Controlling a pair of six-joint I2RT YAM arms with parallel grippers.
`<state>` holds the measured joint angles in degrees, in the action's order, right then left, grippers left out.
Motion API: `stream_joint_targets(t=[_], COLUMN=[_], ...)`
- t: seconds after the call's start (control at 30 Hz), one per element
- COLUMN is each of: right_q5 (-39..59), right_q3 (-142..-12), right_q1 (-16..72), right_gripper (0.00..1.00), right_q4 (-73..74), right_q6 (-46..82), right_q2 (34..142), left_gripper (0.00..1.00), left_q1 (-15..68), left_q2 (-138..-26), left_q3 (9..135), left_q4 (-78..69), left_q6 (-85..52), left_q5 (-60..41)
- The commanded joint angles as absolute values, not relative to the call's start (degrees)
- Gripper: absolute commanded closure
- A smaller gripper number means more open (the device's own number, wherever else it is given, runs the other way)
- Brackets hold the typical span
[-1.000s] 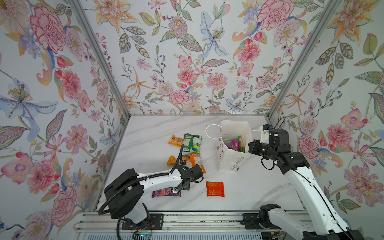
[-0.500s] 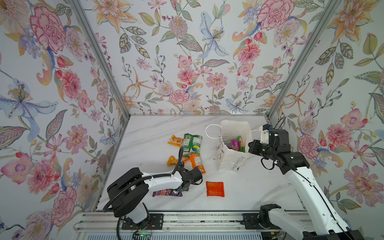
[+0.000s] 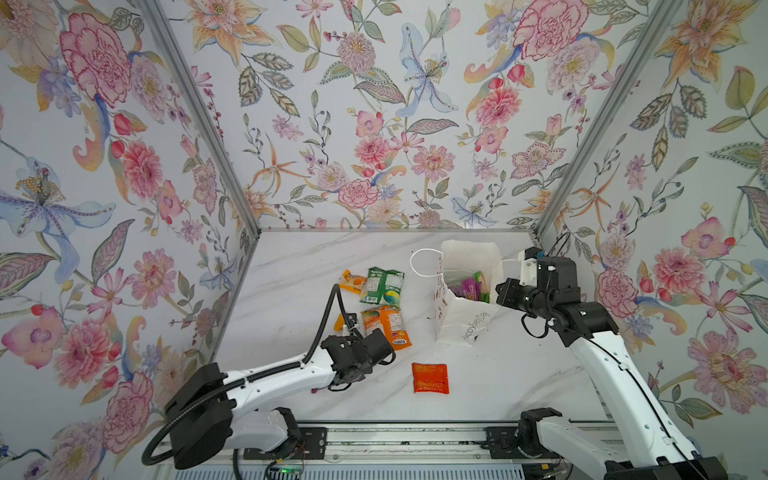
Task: Place the snacks into the paper bag
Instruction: 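Lift the Fox's candy bag with the left gripper toward the paper bag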
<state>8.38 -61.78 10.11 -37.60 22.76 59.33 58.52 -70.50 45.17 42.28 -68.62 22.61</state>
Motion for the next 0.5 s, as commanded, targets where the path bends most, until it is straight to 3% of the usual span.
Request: stream_joint_targets(t=[0.0, 0.27, 0.47], right_q5=[8.30, 7.83, 7.45], right_q3=[-62.93, -63.37, -63.72], right_q1=[10.63, 10.99, 11.89], right_gripper=[1.00, 1.00, 1.00], right_q4=[-39.06, -39.09, -39.08], right_q6=[22.41, 22.67, 22.89], right_q2=[59.94, 60.16, 59.94], left_gripper=[1.00, 1.00, 1.00], left_q1=[59.07, 59.67, 59.83], left_q2=[-65.14, -54.35, -55.04], left_q3=[44.25, 47.34, 54.97], left_q4=[40.88, 34.45, 29.61], left_q6=[-69.17, -62.15, -53.89], left_q5=[26.80, 27.77, 26.26])
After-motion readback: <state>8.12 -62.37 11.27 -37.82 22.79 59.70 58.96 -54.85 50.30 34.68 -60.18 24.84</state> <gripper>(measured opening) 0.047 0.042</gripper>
